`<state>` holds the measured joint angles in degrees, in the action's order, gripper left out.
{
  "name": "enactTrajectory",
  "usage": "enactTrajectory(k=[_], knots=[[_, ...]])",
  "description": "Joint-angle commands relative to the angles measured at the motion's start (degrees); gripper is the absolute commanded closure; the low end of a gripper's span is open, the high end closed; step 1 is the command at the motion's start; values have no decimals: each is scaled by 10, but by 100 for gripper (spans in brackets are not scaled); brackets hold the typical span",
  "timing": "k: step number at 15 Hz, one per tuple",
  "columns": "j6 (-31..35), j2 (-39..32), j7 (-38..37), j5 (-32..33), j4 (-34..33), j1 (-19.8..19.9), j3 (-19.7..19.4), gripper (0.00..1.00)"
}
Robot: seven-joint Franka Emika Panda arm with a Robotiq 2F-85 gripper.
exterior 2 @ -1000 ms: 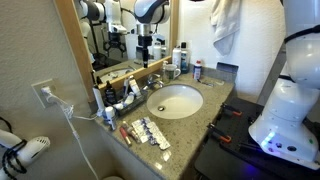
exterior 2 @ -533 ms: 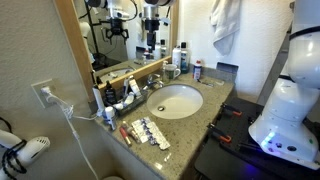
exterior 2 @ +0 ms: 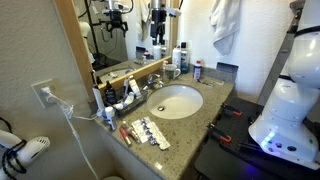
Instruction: Move the tube to the right
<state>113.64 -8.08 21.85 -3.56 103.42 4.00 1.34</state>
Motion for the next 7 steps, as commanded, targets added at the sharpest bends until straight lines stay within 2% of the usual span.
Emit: enactTrajectory(k=[1, 7], knots=[[-3, 41, -46, 9, 41, -7, -9, 0], [-6, 45, -64, 10, 53, -9, -12, 0]])
